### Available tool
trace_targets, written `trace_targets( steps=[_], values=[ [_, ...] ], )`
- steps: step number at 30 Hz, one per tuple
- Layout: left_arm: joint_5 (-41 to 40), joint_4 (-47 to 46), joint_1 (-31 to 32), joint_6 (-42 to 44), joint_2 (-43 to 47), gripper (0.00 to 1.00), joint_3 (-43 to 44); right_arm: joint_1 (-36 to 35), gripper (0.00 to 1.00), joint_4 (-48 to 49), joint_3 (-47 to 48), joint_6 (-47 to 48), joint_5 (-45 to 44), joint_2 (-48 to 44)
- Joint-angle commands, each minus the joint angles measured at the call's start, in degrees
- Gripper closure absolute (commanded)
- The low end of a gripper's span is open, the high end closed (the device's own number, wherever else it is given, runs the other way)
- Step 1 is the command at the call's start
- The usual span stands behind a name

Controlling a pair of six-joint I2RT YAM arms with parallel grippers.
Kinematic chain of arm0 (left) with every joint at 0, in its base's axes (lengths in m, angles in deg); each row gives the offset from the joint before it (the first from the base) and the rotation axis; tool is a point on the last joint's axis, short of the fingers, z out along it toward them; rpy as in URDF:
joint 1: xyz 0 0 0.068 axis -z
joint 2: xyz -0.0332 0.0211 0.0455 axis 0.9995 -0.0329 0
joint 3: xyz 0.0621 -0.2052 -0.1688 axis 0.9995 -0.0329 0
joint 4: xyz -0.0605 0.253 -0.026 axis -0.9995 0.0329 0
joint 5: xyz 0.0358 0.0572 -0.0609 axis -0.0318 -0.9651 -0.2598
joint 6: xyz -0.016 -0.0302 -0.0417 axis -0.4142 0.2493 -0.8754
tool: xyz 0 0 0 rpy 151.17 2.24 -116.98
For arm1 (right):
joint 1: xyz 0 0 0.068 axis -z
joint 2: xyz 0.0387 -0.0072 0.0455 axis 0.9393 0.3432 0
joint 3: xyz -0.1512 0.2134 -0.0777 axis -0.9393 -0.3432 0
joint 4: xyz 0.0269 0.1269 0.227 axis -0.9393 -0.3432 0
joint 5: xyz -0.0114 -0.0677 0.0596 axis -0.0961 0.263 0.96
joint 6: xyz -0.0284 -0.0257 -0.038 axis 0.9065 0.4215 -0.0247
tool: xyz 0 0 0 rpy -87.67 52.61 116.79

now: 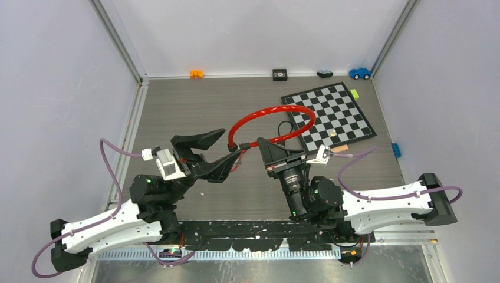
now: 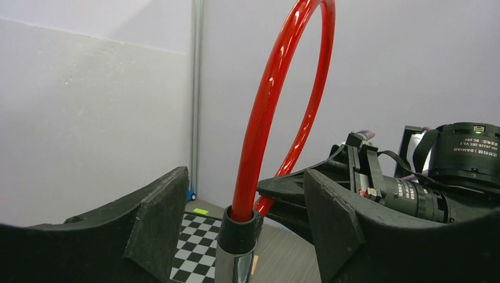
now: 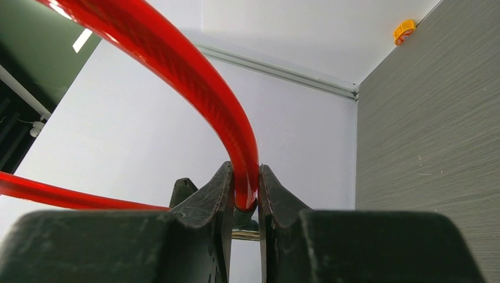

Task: Lock with the key
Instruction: Lock the lock.

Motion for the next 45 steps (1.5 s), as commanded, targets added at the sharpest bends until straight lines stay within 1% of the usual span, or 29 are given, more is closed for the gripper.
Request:
trace_targets(
  steps=[1, 13, 26, 31, 38, 45],
  values=[
    [0.94, -0.43, 0.24, -0.92, 0.71, 0.28, -0.08, 0.1, 0.99, 4.93, -0.04, -0.29, -1.42, -2.21],
    [1.27, 1.97, 0.21, -1.6, 1.35, 0.29, -0.43, 0.1, 0.99, 6.09, -0.31, 0.29, -0.82, -2.58],
    [5.31, 4.64, 0.2, -2.45, 1.97, 0.29, -2.0, 0.05, 0.99, 6.75, -0.67, 1.2, 0.15, -3.73],
    [4.95, 5.45, 0.17, -2.35, 2.56, 0.3, -2.64, 0.05, 0.99, 6.48, -0.33, 1.56, 1.45, -3.51],
    [3.7, 5.45, 0.17, -1.87, 2.41, 0.36, -2.87, 0.11, 0.99, 6.3, 0.01, 1.6, 2.78, -3.16],
    [2.05, 5.73, 0.2, -1.4, 2.08, 0.5, -2.64, 0.08, 0.99, 5.61, 0.13, 1.36, 4.74, -3.12]
  ],
)
